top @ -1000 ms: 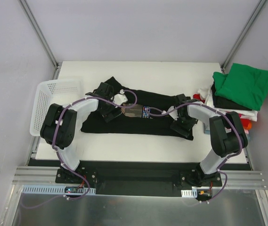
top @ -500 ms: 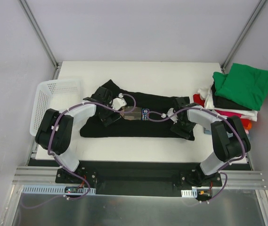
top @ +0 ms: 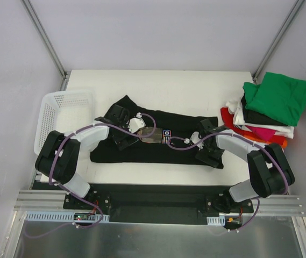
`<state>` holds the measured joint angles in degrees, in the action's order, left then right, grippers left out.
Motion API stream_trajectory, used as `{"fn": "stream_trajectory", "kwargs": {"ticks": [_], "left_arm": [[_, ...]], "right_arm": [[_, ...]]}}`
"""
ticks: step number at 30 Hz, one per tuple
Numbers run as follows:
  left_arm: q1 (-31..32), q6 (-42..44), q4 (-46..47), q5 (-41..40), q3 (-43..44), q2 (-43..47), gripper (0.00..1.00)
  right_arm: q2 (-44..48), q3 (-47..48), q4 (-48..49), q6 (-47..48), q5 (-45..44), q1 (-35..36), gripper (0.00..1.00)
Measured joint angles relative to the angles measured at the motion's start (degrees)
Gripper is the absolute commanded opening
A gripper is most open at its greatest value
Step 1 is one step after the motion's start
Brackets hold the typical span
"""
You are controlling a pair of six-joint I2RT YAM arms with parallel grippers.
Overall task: Fold and stack the t-shirts
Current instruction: Fold the tshirt
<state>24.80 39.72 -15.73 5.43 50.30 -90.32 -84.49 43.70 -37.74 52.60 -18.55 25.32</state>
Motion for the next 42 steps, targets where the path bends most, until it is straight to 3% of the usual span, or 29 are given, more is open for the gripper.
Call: {"fn": "stream_trajectory", "kwargs": {"ticks": [10,20,32,42], "left_arm": [[0.0,-0.2,-2.4,-3.1,0.3,4.0,0.99],[0.0,1.4,-3.1,-5.7,11.3,4.7,0.99],[-2.2,5.2,-3.2,-1.8,29.5,-14.6,0.99],[-3.9,6.4,-3.1,-0.2,36.9,-20.4,0.99]], "right_arm": [[1.5,1.8,-3.1,-1.6,0.3,0.6,0.96],[1.9,14.4,-3.5,-2.2,-3.4,1.4,0.96],[-15.8,28.3,-0.4,-2.2,-0.9,-3.5,0.96],[-18.8,33.4,1.0,-1.6,-0.2,-4.6,0.97]]}}
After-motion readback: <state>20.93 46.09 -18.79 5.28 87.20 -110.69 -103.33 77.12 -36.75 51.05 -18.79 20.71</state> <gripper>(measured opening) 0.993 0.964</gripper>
